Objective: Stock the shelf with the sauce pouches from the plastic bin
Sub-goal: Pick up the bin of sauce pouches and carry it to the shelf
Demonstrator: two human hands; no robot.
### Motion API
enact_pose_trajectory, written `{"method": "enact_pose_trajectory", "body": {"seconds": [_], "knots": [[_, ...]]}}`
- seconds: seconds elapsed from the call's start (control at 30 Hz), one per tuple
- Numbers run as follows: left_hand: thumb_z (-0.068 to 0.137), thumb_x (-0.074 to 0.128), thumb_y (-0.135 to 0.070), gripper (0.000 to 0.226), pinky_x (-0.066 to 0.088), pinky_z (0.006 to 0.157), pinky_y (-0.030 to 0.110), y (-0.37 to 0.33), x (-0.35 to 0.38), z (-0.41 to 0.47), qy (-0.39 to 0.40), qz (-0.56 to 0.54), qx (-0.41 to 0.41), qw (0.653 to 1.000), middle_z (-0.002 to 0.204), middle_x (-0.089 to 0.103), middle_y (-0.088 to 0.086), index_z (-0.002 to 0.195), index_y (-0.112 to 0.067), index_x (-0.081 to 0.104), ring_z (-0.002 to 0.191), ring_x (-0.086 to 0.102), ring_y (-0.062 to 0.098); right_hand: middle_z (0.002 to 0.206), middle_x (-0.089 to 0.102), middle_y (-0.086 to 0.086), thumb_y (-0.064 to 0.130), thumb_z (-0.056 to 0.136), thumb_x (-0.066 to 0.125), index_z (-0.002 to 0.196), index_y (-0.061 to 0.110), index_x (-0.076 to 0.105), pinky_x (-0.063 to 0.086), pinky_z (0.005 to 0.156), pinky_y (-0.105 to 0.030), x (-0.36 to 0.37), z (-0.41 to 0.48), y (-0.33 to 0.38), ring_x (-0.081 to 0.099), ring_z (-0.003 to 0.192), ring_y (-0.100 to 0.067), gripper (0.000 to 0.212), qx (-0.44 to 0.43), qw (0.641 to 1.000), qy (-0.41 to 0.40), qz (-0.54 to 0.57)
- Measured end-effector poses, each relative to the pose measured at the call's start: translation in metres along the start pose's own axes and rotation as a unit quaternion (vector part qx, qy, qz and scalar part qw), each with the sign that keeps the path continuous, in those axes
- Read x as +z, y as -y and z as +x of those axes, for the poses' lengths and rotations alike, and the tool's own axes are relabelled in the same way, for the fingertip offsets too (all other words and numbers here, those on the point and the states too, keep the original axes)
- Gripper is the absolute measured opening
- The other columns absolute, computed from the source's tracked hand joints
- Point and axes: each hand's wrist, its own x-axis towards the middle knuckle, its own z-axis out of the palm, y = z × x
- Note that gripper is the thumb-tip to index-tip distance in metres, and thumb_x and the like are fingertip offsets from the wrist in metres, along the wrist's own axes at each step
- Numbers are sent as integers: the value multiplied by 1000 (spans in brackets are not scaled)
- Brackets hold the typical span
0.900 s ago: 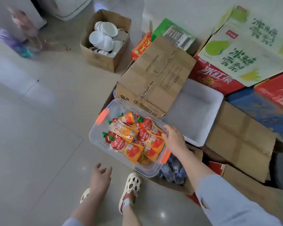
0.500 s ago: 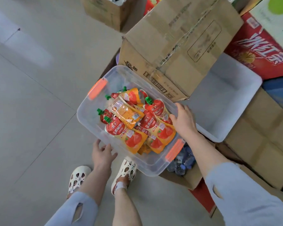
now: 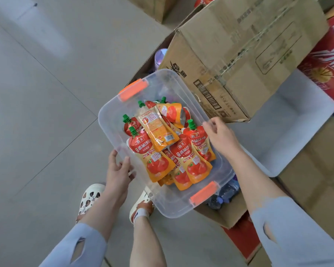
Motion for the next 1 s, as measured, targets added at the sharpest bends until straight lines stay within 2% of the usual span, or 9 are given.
{"method": "enact_pose_trajectory", "body": {"seconds": [0.2,0.3,0.43,0.53,0.6,0.7,0.8,0.9,1.0], "knots": [[104,38,-18,35,38,56,28,-5,-5,-9,-8,13,40,999,71,53,-1,135,-33,39,52,49,5,110,64,6,45,101,43,107,30,52,43,77,-35,10,-8,8,58,102,-19,18,-46,999,-4,27],[103,41,-21,37,41,55,28,-11,-26,-28,-3,25,56,998,84,56,9,135,-39,40,65,52,14,121,63,7,45,100,47,123,29,53,45,81,-32,15,-44,-1,59,107,-13,29,-32,997,19,66],[100,49,-23,45,46,67,33,-44,-66,-57,-3,80,101,992,77,55,0,139,-42,41,68,53,14,97,69,5,40,100,51,120,33,54,49,69,-28,26,-119,-2,66,83,-1,22,-9,982,23,185],[99,51,-18,49,46,56,15,-78,-90,-87,14,114,120,986,62,50,-17,144,-33,39,54,50,-2,93,71,2,34,99,55,115,34,58,56,70,-31,35,-177,8,70,81,-5,17,20,964,-20,265],[99,51,-19,49,44,50,10,-96,-106,-109,39,141,132,980,68,49,-16,145,-29,40,50,50,-5,99,72,2,37,97,58,113,37,61,58,74,-33,42,-215,15,71,88,-9,16,47,944,-46,324],[98,53,-18,49,44,48,12,-115,-126,-142,75,178,148,970,73,49,-14,145,-27,42,52,49,-2,101,72,-4,34,96,61,110,37,64,56,72,-28,52,-277,22,70,93,-19,15,71,918,-102,376],[98,54,-16,49,45,49,13,-133,-137,-187,125,229,172,950,77,50,-9,144,-28,42,51,50,-3,93,69,-2,26,95,64,104,35,63,53,67,-19,62,-340,30,66,83,-11,13,105,881,-185,423],[97,56,-17,48,55,74,27,-144,-141,-225,185,264,190,927,112,61,12,142,-31,45,85,64,10,90,67,-17,35,90,68,103,38,64,52,71,-36,76,-400,28,60,77,-13,14,137,839,-249,465],[96,58,-18,47,54,92,49,-147,-130,-261,242,309,197,898,129,58,13,140,-30,48,108,63,30,68,46,-12,35,92,67,112,32,63,41,62,-34,87,-458,18,47,64,-14,21,181,802,-295,486]]}}
